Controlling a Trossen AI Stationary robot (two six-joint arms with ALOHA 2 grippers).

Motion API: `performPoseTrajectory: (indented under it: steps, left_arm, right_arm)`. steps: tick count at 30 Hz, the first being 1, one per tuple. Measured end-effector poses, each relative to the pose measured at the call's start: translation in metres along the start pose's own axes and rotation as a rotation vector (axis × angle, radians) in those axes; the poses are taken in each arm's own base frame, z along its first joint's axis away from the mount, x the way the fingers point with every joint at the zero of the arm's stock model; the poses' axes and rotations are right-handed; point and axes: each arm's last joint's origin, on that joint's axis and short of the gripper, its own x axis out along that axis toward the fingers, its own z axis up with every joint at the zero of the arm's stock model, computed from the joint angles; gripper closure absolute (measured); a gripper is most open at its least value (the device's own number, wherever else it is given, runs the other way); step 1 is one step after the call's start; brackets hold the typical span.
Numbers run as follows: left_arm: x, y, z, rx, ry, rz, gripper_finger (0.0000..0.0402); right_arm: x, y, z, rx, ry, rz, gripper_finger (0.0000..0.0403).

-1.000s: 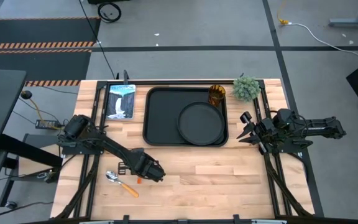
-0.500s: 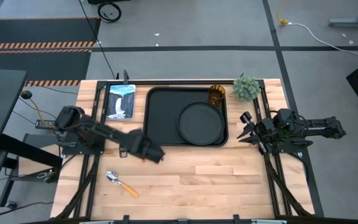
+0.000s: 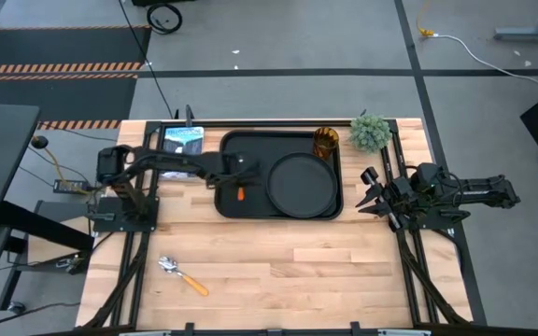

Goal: Pick and place plate/cup/fork/spoon on tray
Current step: Put the orange fork to the left of the black plate on the black tray

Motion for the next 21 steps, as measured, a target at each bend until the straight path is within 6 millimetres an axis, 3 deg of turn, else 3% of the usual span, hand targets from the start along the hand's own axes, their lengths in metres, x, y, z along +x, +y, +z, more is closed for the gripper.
performPoseTrajectory:
  steps: [8,15,21]
  left_arm:
    - [0.043,-0.007,0.027,0.030,0.046,-0.041,0.0372]
    - [0.067,-0.007,0.023,0.052,0.136,-0.026,0.0372]
    - [0.070,-0.007,0.021,0.076,0.155,-0.027,0.0372]
  right_arm:
    - [0.000,0.000,0.000,0.000,0.000,0.000,0.0339]
    - [0.000,0.000,0.000,-0.002,0.000,0.000,0.0339]
    - [0.000,0.000,0.000,-0.002,0.000,0.000,0.0339]
